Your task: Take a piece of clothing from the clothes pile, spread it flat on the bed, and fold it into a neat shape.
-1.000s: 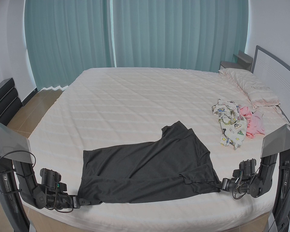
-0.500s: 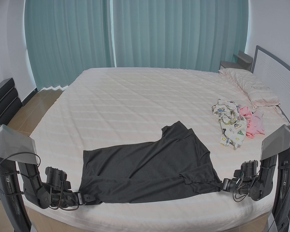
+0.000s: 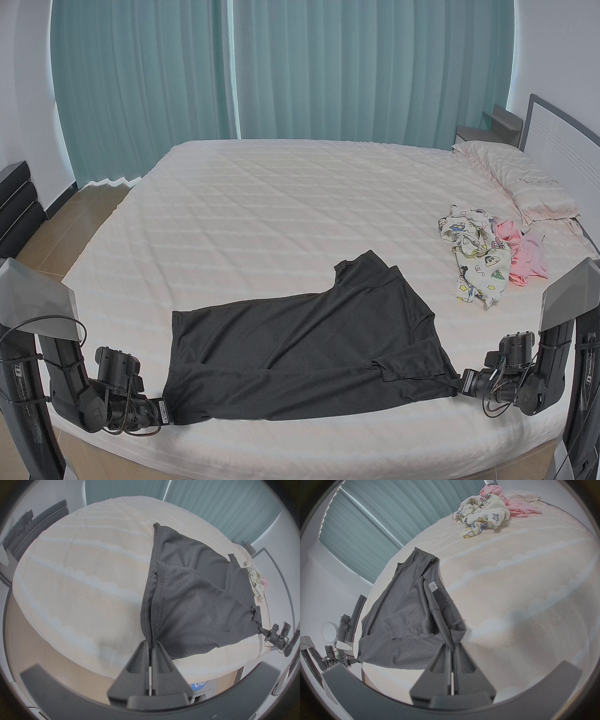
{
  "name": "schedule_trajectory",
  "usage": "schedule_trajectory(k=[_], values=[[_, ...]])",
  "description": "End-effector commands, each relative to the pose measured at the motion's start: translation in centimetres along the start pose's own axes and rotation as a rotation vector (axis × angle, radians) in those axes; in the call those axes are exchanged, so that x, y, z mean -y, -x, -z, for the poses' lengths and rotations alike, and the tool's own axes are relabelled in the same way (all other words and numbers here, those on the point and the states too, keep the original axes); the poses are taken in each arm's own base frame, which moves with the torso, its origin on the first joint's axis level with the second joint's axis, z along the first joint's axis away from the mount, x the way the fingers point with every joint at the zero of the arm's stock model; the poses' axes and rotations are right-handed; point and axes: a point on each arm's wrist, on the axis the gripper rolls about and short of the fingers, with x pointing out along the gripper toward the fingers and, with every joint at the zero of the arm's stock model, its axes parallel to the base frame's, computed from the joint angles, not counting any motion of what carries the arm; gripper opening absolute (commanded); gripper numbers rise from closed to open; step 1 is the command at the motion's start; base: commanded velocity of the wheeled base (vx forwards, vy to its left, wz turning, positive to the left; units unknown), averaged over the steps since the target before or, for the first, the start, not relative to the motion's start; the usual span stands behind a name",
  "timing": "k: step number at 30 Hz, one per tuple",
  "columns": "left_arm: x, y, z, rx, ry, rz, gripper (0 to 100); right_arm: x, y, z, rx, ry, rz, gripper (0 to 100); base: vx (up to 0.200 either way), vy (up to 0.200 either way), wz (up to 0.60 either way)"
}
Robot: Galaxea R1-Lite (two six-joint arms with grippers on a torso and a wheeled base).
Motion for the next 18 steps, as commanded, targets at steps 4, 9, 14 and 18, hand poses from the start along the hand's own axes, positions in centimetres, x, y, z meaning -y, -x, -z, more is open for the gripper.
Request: schedule_trajectory(k=[4,9,14,18], values=[[-0.05,0.03,-0.03,0.002,0.003,-0.005,0,0.49,0.67,-0.51,0.021,-0.015,0.006,0,0.0,0.0,0.0],[-0.18,0.13,-0.1,0.005,0.0,-0.013,0,0.73,0.86,-0.64,0.021,-0.022,0.009,0,0.0,0.0,0.0],[-0.39,0.33,-0.24,0.019,-0.004,-0.036,0,0.79,1.03,-0.91,0.034,-0.023,0.009,0,0.0,0.0,0.0],[-0.67,0.35,-0.19,0.02,-0.019,-0.064,0,0.91,1.09,-1.0,0.038,-0.025,0.012,0,0.0,0.0,0.0]])
